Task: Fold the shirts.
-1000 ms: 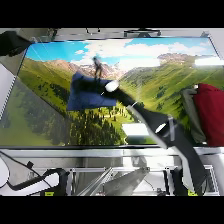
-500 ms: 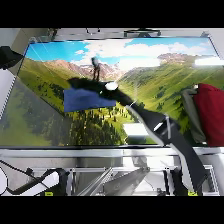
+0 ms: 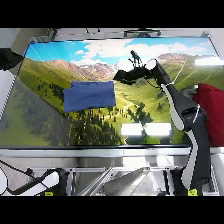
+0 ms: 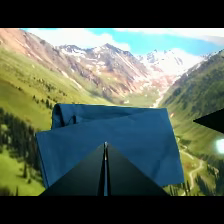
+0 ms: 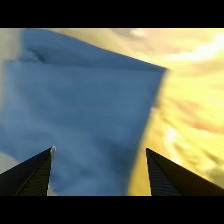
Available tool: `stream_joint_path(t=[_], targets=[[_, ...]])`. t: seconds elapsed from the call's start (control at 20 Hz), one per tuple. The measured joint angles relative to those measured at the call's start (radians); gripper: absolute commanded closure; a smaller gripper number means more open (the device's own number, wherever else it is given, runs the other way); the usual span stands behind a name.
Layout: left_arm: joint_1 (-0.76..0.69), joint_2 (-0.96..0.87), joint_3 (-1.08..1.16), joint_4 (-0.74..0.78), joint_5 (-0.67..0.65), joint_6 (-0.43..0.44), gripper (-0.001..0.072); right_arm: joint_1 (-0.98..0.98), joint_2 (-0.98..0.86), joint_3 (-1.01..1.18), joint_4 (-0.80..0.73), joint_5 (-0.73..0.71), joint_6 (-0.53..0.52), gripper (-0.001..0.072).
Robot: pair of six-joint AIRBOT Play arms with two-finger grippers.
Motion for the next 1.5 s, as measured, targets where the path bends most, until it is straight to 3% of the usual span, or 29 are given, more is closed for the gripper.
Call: stream_joint_path(t=[0.3,0.4,0.7,0.75,0.8,0.9,0.95,1.15,1.5], targets=[[0.000,0.000,0.000,0.001,0.003,0.016,0.0685,0.014,-0.094,0.001,0.012,0.049,0.036,0.0066],[0.000,0.000,0.000,0.001,0.003,0.021,0.0685,0.034,-0.103,0.002,0.023,0.057,0.033,0.0190],[0.000,0.000,0.000,0.001,0.003,0.022,0.0686,0.108,-0.114,0.001,0.044,0.070,0.028,0.0207],[0.000,0.000,0.000,0.001,0.003,0.022,0.0685,0.119,-0.114,0.001,0.046,0.064,0.026,0.0295],[0.000,0.000,0.000,0.001,0.003,0.022,0.0685,0.129,-0.115,0.000,0.042,0.054,0.026,0.0449],[0.000,0.000,0.000,0.001,0.002,0.022,0.0685,0.144,-0.119,-0.002,0.051,0.025,0.026,0.0670],[0.000,0.000,0.000,0.001,0.000,0.023,0.0685,0.147,-0.116,-0.001,0.078,0.005,0.025,0.0696],[0.000,0.000,0.000,0.007,-0.008,0.024,0.0685,0.148,-0.061,0.001,0.114,-0.039,-0.005,0.0698],[-0.002,-0.043,0.000,0.002,-0.076,0.024,0.0686,-0.076,0.215,0.002,-0.080,-0.061,0.084,0.0700]])
